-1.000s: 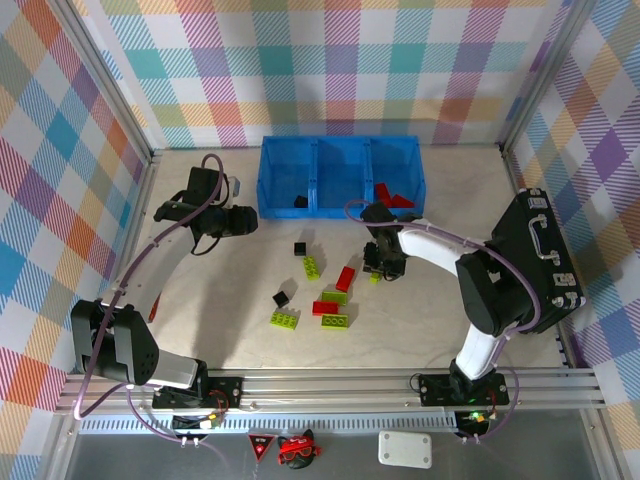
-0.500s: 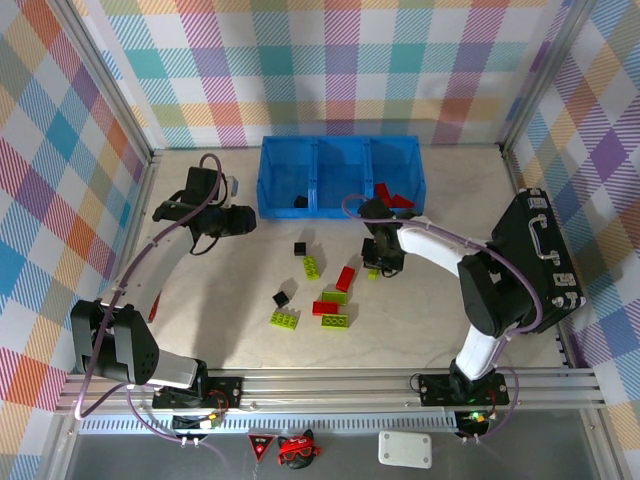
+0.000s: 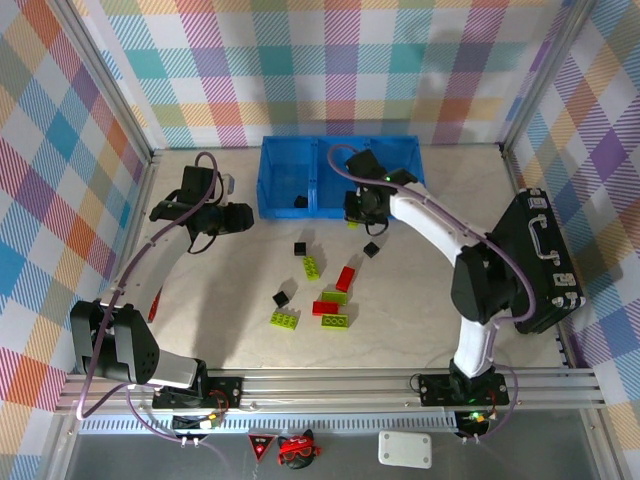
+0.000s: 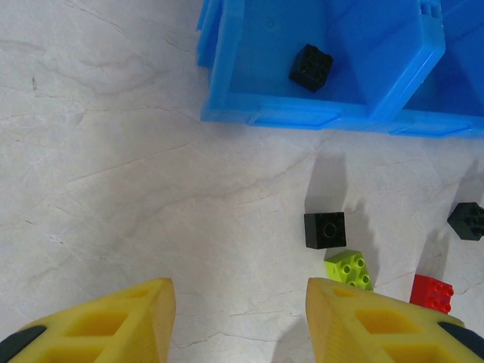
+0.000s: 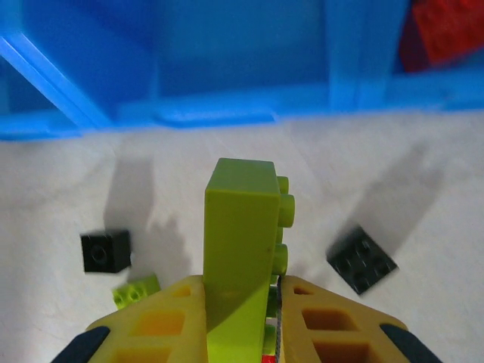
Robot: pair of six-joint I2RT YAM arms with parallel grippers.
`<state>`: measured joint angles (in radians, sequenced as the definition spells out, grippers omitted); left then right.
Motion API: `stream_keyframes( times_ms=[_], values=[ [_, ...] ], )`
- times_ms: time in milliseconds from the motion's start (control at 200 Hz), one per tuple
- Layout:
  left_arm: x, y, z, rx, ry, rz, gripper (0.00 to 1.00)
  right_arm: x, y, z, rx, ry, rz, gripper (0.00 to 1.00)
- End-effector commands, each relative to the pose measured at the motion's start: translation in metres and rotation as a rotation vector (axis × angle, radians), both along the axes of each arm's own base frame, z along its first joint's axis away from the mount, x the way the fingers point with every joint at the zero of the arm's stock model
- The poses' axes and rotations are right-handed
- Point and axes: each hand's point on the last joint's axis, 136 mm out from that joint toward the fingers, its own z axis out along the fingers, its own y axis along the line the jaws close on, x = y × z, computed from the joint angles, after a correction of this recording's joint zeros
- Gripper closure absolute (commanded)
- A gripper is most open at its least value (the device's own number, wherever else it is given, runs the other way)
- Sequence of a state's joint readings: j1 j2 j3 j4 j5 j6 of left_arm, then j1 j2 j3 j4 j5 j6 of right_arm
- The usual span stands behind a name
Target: Sort the legos into containers by color
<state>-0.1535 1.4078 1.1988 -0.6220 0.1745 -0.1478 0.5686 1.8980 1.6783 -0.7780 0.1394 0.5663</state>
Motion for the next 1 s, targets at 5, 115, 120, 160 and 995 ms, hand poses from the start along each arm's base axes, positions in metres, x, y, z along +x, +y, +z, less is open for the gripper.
stream_keyframes(
  times_ms=[5,115,120,160,995],
  values=[
    [-0.003,0.003,0.006,-0.007,-0.024,0.001,0.51,0.019,0.005,-0.005,-0.040,0.002,0.046,0.77],
    [-0.004,0.004,0.007,-0.005,-0.029,0.003,0.51,0.042,0.013,-0.007,-0.040,-0.012,0.057,0.77],
    [-0.004,0.004,0.007,-0.005,-0.029,0.003,0.51,0.044,0.013,-0.007,-0.040,-0.012,0.058,0.77],
    [-0.004,0.004,0.007,-0.007,-0.028,0.002,0.51,0.051,0.015,-0.008,-0.039,-0.019,0.061,0.77],
    [-0.003,0.003,0.012,-0.014,-0.046,0.000,0.51,0.118,0.030,-0.057,-0.012,-0.023,0.097,0.79]
  ],
)
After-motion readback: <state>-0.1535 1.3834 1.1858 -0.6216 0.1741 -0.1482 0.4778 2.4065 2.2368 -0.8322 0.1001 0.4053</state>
